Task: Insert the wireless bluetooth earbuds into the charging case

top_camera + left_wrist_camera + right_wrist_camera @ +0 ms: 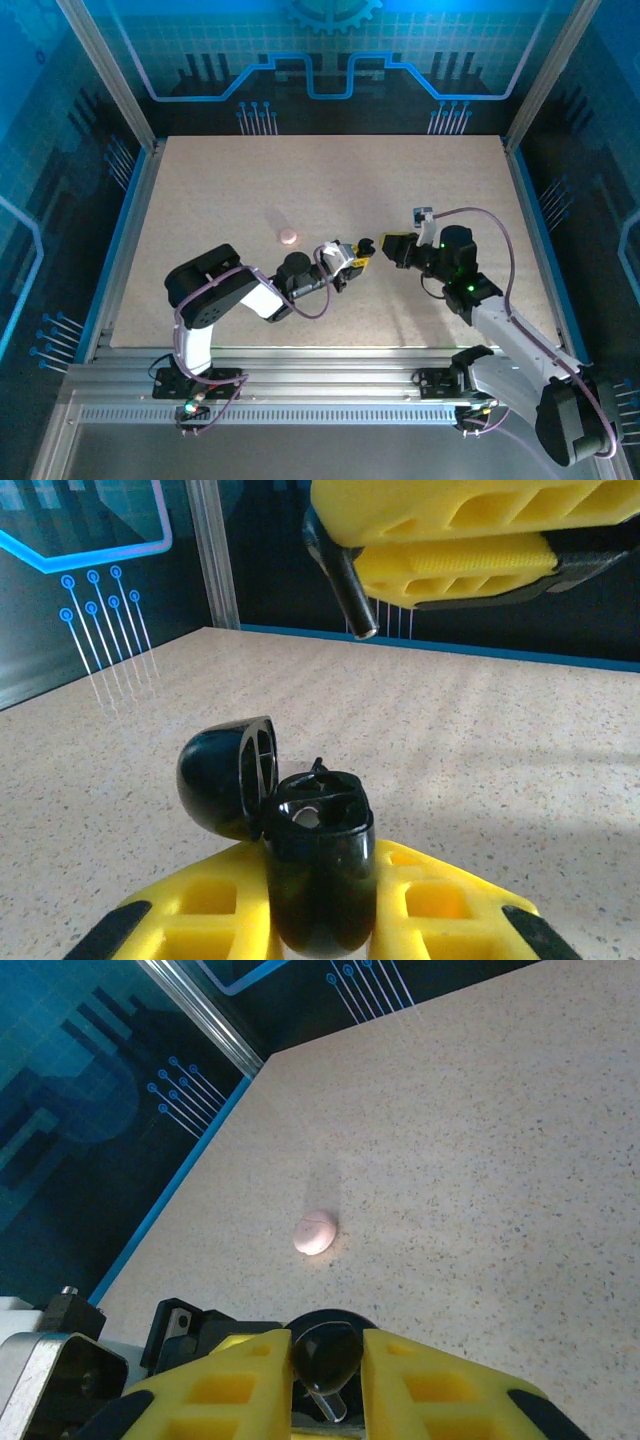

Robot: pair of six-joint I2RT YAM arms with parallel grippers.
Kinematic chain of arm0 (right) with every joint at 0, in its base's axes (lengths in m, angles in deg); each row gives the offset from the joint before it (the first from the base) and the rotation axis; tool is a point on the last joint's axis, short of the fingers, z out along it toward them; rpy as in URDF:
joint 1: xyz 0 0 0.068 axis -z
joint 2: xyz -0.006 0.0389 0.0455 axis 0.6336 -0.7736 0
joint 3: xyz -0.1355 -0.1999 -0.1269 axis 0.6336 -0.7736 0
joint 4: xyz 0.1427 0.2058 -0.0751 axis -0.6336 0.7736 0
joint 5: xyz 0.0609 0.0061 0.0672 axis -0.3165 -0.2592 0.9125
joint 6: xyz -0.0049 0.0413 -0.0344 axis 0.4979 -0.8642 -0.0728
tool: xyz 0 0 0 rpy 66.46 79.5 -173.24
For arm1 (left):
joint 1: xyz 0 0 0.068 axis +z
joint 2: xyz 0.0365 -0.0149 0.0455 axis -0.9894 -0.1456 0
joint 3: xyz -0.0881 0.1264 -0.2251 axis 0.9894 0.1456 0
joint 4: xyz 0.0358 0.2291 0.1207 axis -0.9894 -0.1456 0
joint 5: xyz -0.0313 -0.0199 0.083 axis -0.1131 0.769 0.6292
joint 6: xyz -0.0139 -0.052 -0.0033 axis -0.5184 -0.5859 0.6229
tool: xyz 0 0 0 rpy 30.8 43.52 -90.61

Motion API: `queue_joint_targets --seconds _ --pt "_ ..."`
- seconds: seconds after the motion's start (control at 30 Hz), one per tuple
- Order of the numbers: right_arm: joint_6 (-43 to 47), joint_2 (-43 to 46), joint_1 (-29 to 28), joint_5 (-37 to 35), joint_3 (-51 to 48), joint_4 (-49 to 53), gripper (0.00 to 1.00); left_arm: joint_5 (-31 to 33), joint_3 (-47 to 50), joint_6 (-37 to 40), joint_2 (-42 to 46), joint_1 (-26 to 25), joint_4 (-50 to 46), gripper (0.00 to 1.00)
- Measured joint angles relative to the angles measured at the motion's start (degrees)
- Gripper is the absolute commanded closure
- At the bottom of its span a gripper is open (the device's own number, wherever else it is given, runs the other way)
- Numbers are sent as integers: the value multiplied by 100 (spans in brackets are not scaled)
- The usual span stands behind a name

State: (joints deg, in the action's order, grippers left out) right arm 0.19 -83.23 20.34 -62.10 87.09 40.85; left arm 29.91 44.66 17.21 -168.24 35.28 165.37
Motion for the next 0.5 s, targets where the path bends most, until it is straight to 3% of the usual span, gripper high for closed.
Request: queue_joint_targets --seconds 0.5 --pt "-151 -404 -400 -33 2 -442 78 20 -111 -170 170 0 0 88"
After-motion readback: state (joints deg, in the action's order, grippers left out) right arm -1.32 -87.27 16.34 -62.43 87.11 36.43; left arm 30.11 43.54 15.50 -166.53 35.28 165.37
